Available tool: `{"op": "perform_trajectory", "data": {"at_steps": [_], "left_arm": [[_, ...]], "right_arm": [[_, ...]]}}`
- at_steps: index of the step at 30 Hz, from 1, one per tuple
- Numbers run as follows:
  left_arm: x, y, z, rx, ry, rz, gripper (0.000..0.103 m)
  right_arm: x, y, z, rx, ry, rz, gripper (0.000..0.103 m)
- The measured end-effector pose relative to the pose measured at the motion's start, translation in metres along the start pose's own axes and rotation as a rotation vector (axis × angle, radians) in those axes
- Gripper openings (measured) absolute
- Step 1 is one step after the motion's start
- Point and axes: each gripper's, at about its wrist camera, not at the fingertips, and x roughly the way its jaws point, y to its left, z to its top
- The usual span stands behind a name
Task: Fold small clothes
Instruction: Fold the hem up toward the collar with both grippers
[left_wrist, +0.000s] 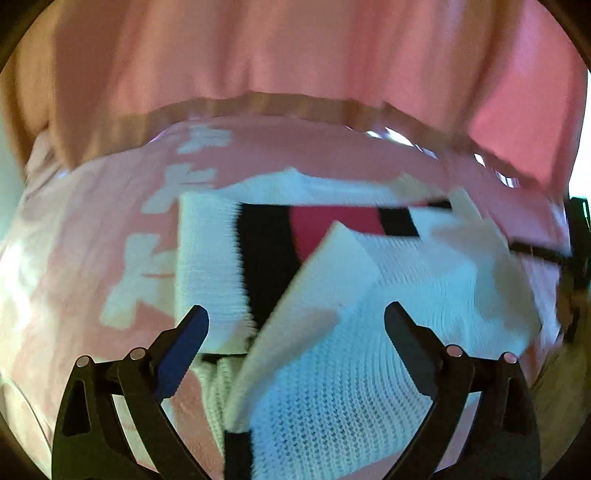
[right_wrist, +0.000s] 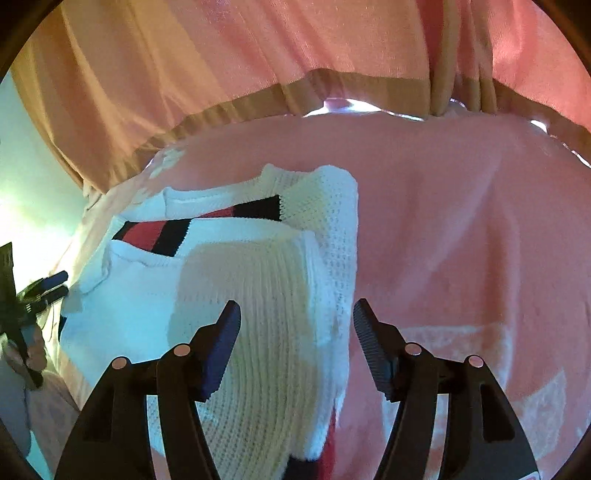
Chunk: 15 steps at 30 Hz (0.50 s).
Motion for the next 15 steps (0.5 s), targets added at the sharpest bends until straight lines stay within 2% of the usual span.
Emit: {"op": "perform_trajectory", "data": {"at_steps": [1,4,5,6,7,8,9,11,13,14,15], "left_arm": [[0.001,-0.008,-0.003,0.055,-0.013,-0.003,0.094],[0.006,-0.019,-0.007,0.134,-0.033,-0.005,0.094],[0.01,-0.021,-0.007,0.14,-0.027,-0.003,0.093],[0.018,-0.023,-0.006,0.144,-0.003,0.01,0.089],[0.024,-0.022,-0.005,0.142,0.012,0.011,0.066],[0.031,-0.021,-0.003,0.127,0.042,0.006,0.049],[0.039,-0.015,-0.001,0.086,0.075,0.023,0.044],[0.04,-0.003,0.003,-0.004,0.058,0.03,0.021],[0.029,0.012,0.008,-0.122,-0.01,0.019,0.02],[0.025,0.019,0.009,-0.174,-0.038,0.015,0.024],[0.023,0.024,0.009,-0.216,-0.054,0.028,0.023]], "right_arm": [[0.004,-0.002,0.0,0.017,0.014,0.0,0.062],[0.01,-0.001,0.0,0.023,0.028,0.008,0.062],[0.011,0.0,0.0,0.022,0.028,0.015,0.058],[0.012,0.001,0.001,0.021,0.028,0.021,0.045],[0.014,0.001,0.001,0.021,0.029,0.018,0.032],[0.015,0.001,0.001,0.02,0.032,0.011,0.025],[0.017,0.001,0.001,0.021,0.034,-0.002,0.008],[0.015,-0.001,0.002,0.031,0.021,0.012,0.008],[0.009,-0.002,0.003,0.037,-0.006,0.017,0.008],[0.009,-0.003,0.003,0.038,-0.007,0.023,0.009],[0.01,-0.004,0.004,0.043,-0.003,0.03,0.014]]}}
